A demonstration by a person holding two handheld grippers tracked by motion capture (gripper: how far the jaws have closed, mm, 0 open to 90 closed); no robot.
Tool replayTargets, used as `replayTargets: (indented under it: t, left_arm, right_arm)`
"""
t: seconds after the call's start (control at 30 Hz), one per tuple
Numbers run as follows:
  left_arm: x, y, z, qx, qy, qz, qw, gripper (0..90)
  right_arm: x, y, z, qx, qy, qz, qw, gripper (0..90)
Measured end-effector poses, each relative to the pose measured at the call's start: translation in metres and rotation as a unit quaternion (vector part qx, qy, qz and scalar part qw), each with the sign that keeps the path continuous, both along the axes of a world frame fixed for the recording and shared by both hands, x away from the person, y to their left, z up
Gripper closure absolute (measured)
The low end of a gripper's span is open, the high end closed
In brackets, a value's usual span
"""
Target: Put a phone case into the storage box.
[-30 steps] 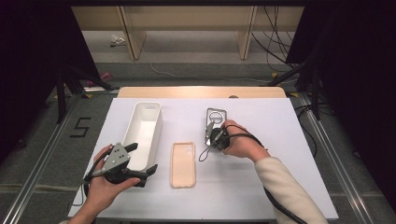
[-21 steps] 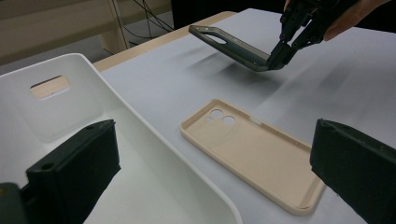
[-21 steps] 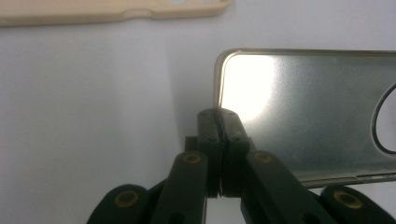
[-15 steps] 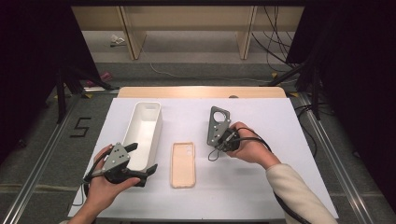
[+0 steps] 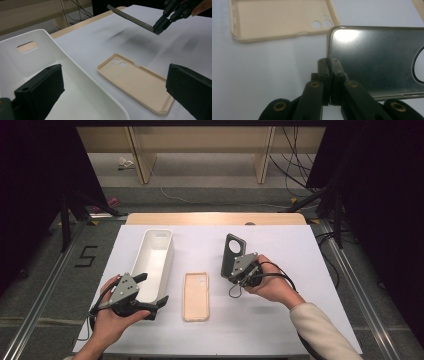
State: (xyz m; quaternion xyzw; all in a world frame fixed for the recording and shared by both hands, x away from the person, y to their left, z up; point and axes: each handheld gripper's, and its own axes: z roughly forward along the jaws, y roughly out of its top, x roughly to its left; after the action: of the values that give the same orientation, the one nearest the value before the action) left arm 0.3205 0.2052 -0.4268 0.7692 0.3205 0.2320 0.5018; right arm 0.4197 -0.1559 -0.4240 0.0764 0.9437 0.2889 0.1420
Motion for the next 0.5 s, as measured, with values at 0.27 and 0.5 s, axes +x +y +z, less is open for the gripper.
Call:
replayTargets:
  t: [0.27,0.5]
  left_arm:
    - [0.0,0.0,0.0,0.002,0.0,0.0,1.0,1.3]
    - [0.0,0.0,0.0,0.001,0.0,0.001,1.0,1.5]
  right_arm:
    - [-0.012,0.001,0.002,0.028,-0.007,0.01,0.9995,89.6]
    - [-0.022,0.003,0.002,0.046,-0.006,0.02,0.9987,89.6]
